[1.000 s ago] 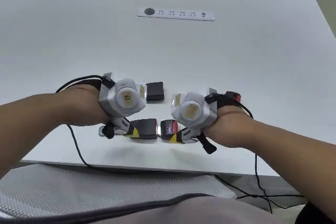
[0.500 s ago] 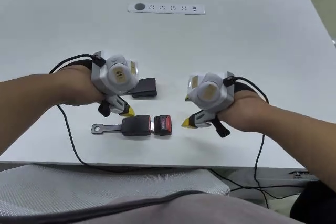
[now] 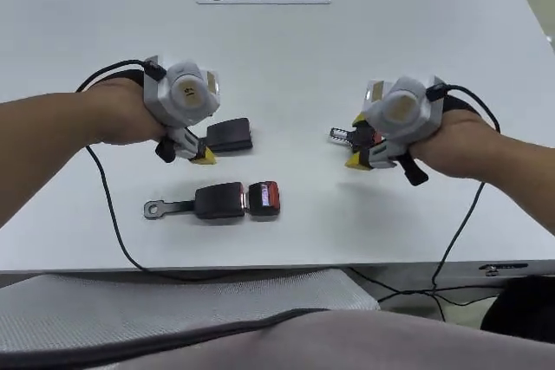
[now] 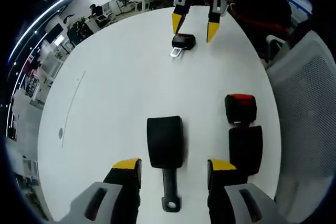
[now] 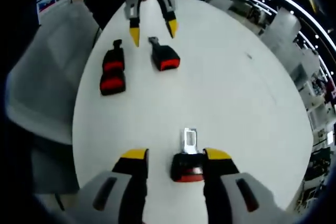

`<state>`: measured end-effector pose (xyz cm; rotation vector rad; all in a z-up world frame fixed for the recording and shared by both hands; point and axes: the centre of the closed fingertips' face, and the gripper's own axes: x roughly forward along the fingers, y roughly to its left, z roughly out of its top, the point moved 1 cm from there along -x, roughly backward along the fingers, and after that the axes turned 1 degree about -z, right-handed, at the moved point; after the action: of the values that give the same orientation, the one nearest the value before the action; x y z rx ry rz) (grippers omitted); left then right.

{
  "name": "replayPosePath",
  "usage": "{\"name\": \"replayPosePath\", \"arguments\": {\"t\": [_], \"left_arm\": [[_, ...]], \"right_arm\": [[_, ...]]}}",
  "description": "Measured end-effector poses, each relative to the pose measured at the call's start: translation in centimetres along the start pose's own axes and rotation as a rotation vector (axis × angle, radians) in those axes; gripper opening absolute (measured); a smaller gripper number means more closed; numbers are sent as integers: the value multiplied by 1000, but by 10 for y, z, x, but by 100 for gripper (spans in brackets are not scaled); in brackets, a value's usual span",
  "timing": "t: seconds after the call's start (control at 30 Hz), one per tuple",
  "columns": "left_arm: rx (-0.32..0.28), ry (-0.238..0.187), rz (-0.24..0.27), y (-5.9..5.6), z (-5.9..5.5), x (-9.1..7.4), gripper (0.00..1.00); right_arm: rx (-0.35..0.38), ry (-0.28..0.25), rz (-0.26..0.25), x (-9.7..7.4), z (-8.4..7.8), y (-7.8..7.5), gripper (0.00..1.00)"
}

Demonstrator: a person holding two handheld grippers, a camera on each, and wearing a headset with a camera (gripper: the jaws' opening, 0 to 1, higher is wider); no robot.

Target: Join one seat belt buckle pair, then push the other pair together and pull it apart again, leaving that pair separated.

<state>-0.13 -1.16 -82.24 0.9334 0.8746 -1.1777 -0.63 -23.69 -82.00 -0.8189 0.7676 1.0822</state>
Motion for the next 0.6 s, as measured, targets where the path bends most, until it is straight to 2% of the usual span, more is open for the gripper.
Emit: {"name": "replayPosePath", "arguments": {"t": [0.1,0.23,0.27,0.33,0.37,0.4,0.5,0.53,0.6], "left_arm": [[5,9,-11,3,0,7,55],[2,24,-40,4,-2,18,58],[-5,25,-46,5,-2,21,57],[-28,39,-51,8,-5,26,56],[-20,51,-53,8,-6,28,54],[-2,62,-62,7,-8,31,54],[-1,65,-76,7,-6,36,54],[-3,60,-93,7,-5,36,53],[-30,47,-85,13,-1,37,49]], "right_arm": [[17,8,-12,-1,-8,-13,41],[30,39,6,1,-22,-17,41],[68,40,31,3,-26,-15,40],[82,36,50,6,-30,-16,37],[81,35,45,7,-31,-18,38],[88,36,68,10,-33,-15,38],[81,45,80,16,-36,-15,38],[86,43,103,18,-36,-12,36],[73,41,116,18,-36,-10,33]]}}
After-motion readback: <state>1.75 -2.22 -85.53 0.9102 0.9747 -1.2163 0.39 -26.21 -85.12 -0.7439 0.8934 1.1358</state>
